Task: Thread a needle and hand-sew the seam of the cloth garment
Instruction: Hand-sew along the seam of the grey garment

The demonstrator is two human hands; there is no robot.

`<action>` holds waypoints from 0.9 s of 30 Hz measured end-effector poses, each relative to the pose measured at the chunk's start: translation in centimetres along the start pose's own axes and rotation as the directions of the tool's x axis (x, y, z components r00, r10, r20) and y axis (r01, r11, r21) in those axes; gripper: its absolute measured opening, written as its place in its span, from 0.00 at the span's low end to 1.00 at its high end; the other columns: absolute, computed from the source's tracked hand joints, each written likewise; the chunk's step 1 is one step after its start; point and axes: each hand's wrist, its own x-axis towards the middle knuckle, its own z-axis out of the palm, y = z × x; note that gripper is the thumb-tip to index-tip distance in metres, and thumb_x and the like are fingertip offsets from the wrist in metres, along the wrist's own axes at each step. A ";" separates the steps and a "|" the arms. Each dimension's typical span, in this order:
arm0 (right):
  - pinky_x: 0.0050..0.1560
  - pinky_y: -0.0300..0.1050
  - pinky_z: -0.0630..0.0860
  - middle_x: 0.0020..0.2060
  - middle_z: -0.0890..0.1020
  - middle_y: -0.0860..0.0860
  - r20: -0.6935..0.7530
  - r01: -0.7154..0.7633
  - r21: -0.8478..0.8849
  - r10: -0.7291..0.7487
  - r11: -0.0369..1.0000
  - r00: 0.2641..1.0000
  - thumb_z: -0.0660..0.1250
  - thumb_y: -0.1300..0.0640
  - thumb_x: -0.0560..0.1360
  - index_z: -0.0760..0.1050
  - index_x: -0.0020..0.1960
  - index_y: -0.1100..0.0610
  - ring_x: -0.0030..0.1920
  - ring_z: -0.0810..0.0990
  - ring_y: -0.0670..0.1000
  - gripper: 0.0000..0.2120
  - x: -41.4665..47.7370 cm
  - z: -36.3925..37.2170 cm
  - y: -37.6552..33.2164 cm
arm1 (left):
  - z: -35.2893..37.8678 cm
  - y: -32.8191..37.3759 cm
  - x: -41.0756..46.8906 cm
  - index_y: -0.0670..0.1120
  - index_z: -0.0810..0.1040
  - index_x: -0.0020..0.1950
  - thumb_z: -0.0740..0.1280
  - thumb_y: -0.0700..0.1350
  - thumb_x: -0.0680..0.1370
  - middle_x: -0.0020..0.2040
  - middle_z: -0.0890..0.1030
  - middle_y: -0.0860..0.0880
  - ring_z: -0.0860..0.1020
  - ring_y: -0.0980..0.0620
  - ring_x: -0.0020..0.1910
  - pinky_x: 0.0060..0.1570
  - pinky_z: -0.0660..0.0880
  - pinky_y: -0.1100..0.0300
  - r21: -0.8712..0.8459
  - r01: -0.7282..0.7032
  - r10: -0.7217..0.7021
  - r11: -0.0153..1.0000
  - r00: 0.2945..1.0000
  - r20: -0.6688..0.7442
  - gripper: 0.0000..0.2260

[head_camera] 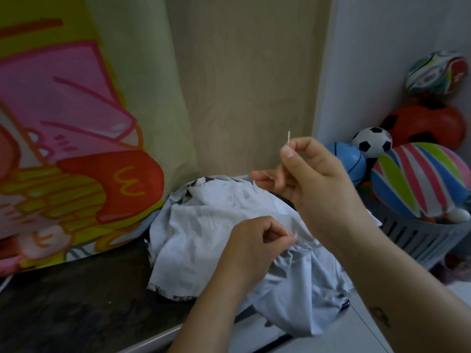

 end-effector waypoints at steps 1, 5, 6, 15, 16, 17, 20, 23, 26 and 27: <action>0.49 0.47 0.81 0.22 0.73 0.50 -0.018 -0.007 0.025 0.007 1.000 1.000 0.56 0.61 0.81 0.69 0.44 0.58 0.41 0.84 0.54 0.07 0.2 -0.2 0.1 | -0.1 -0.1 0.0 0.51 0.80 0.37 0.73 0.42 0.73 0.36 0.83 0.52 0.80 0.59 0.36 0.39 0.75 0.69 -0.021 0.009 -0.009 1.000 1.000 -0.010 0.07; 0.48 0.44 0.80 0.22 0.74 0.49 -0.086 -0.008 0.086 0.015 0.996 0.996 0.56 0.61 0.81 0.69 0.44 0.57 0.42 0.84 0.54 0.07 0.8 -1.0 0.3 | -0.3 0.1 -0.2 0.49 0.82 0.41 0.72 0.40 0.74 0.41 0.85 0.48 0.82 0.56 0.40 0.42 0.76 0.70 -0.205 0.035 -0.041 0.978 0.999 -0.024 0.04; 0.49 0.45 0.80 0.22 0.73 0.50 -0.101 -0.008 0.098 0.018 0.995 0.995 0.56 0.61 0.81 0.69 0.44 0.57 0.42 0.84 0.54 0.08 0.9 -1.1 0.3 | -0.4 0.2 -0.3 0.47 0.82 0.42 0.71 0.40 0.74 0.40 0.85 0.48 0.81 0.58 0.39 0.41 0.75 0.71 -0.245 0.042 -0.050 0.969 0.998 -0.026 0.03; 0.49 0.48 0.81 0.22 0.72 0.49 -0.197 0.074 0.158 -0.042 0.985 0.980 0.55 0.61 0.81 0.68 0.44 0.58 0.40 0.84 0.54 0.08 1.2 -2.1 -0.7 | -0.1 -0.2 -0.1 0.48 0.80 0.40 0.68 0.42 0.77 0.34 0.81 0.56 0.77 0.63 0.35 0.38 0.73 0.71 -0.208 0.079 -0.075 0.975 0.997 0.028 0.07; 0.49 0.48 0.81 0.22 0.72 0.49 -0.198 0.079 0.145 -0.049 0.986 0.979 0.55 0.61 0.81 0.68 0.44 0.58 0.39 0.84 0.54 0.08 1.2 -2.0 -0.8 | -0.1 -0.3 -0.1 0.49 0.80 0.40 0.67 0.42 0.78 0.34 0.81 0.56 0.77 0.62 0.36 0.38 0.72 0.71 -0.189 0.080 -0.076 0.979 0.997 0.027 0.07; 0.49 0.48 0.81 0.22 0.72 0.49 -0.197 0.083 0.131 -0.056 0.988 0.979 0.55 0.61 0.81 0.68 0.45 0.58 0.39 0.84 0.54 0.07 1.1 -2.0 -0.8 | -0.1 -0.3 0.0 0.49 0.79 0.39 0.67 0.43 0.78 0.35 0.81 0.56 0.77 0.62 0.37 0.39 0.72 0.71 -0.168 0.080 -0.076 0.983 0.997 0.028 0.07; 0.49 0.47 0.81 0.22 0.73 0.49 -0.167 0.084 0.109 -0.065 0.990 0.984 0.55 0.61 0.81 0.67 0.45 0.58 0.39 0.84 0.53 0.07 1.0 -1.8 -0.4 | -0.1 -0.6 0.0 0.50 0.79 0.39 0.67 0.44 0.78 0.36 0.80 0.56 0.76 0.61 0.37 0.39 0.71 0.72 -0.112 0.068 -0.066 0.991 0.998 0.023 0.07; 0.50 0.47 0.81 0.25 0.77 0.50 -0.139 0.044 0.097 -0.030 0.994 0.990 0.56 0.60 0.81 0.69 0.45 0.57 0.43 0.84 0.54 0.06 1.5 -2.0 0.1 | -0.1 -0.7 0.0 0.49 0.81 0.41 0.67 0.44 0.78 0.37 0.82 0.55 0.78 0.62 0.38 0.40 0.72 0.72 -0.149 0.066 -0.068 0.987 0.998 -0.004 0.06; 0.48 0.45 0.81 0.33 0.82 0.51 -0.111 -0.079 0.005 0.079 0.997 0.991 0.58 0.59 0.80 0.71 0.44 0.57 0.45 0.82 0.53 0.07 2.9 -2.2 1.4 | -0.3 -0.6 0.3 0.49 0.81 0.40 0.67 0.43 0.78 0.38 0.83 0.57 0.78 0.64 0.39 0.40 0.72 0.73 -0.235 0.052 -0.076 0.971 0.993 -0.092 0.07; 0.45 0.44 0.81 0.37 0.83 0.52 -0.107 -0.129 -0.055 0.123 0.990 0.987 0.59 0.59 0.80 0.72 0.45 0.57 0.44 0.82 0.52 0.07 3.5 -2.4 2.1 | -0.3 -0.7 0.6 0.50 0.81 0.40 0.67 0.44 0.78 0.37 0.83 0.58 0.78 0.64 0.39 0.40 0.71 0.73 -0.258 0.056 -0.094 0.965 0.986 -0.140 0.08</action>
